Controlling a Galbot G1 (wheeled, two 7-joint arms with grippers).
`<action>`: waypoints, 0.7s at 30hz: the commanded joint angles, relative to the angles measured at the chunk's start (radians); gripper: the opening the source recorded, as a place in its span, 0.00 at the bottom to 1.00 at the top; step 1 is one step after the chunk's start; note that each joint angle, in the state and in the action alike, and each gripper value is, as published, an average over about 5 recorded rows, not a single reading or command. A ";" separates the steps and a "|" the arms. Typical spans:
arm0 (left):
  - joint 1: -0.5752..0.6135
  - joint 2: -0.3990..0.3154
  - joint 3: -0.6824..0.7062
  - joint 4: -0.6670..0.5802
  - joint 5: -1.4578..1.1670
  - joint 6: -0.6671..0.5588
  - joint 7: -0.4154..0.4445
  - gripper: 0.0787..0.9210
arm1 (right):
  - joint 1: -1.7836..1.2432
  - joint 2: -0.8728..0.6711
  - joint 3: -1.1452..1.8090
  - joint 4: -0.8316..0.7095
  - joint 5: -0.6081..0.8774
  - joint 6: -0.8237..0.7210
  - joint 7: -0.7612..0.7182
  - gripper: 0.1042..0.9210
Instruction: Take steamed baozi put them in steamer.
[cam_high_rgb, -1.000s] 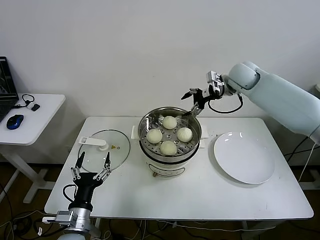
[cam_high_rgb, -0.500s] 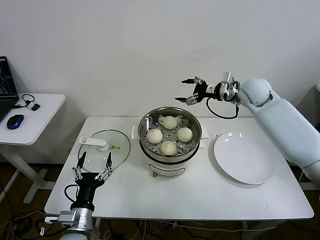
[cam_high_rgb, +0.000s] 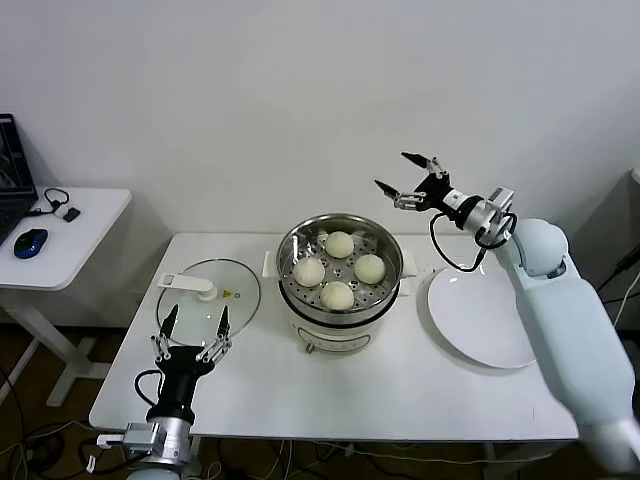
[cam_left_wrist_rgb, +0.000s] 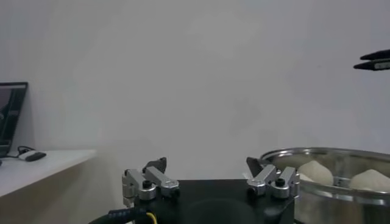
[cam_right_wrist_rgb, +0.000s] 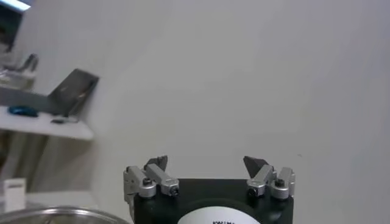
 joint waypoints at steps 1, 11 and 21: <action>0.003 0.002 0.000 0.004 -0.002 -0.004 0.000 0.88 | -0.484 0.269 0.391 0.231 -0.105 0.168 0.136 0.88; -0.002 0.003 0.000 0.012 -0.005 -0.005 0.001 0.88 | -0.741 0.423 0.505 0.327 -0.100 0.222 0.129 0.88; 0.003 0.005 -0.003 0.011 -0.003 -0.008 0.000 0.88 | -0.892 0.420 0.526 0.313 -0.051 0.208 0.121 0.88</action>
